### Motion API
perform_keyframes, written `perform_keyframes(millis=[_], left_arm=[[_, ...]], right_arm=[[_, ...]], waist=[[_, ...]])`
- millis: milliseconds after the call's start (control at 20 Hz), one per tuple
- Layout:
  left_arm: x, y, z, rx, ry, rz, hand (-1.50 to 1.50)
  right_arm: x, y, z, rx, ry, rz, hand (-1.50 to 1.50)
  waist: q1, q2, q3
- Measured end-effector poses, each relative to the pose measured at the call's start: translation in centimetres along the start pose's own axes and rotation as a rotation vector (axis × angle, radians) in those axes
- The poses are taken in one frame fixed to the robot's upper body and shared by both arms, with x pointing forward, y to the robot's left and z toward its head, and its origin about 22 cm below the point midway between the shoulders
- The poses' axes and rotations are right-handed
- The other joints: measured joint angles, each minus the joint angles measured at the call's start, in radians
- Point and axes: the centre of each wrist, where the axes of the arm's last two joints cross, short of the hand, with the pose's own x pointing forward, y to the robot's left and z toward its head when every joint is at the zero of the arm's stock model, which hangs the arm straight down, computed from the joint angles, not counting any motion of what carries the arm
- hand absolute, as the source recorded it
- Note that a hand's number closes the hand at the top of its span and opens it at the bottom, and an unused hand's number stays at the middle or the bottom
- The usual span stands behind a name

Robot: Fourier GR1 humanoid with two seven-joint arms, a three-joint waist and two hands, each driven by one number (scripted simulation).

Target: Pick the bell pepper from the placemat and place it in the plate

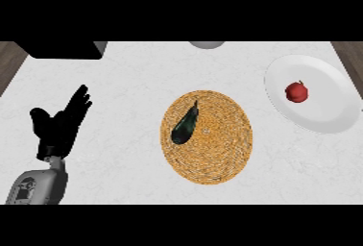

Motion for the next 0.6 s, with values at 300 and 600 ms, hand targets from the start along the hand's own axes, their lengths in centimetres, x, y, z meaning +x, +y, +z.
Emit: perform_keyframes(millis=[300,600], left_arm=[[0.5,0.0,-0.1,-0.009,-0.007,-0.002,0.0],[0.7,0.1,0.0,-0.007,-0.019,0.0,0.0]], right_arm=[[0.1,-1.7,1.0,-0.032,0.011,0.036,-1.5],[-0.4,-3.0,2.5,-0.042,0.045,0.09,-1.5]], waist=[[0.006,0.003,0.001],[0.01,0.004,0.001]])
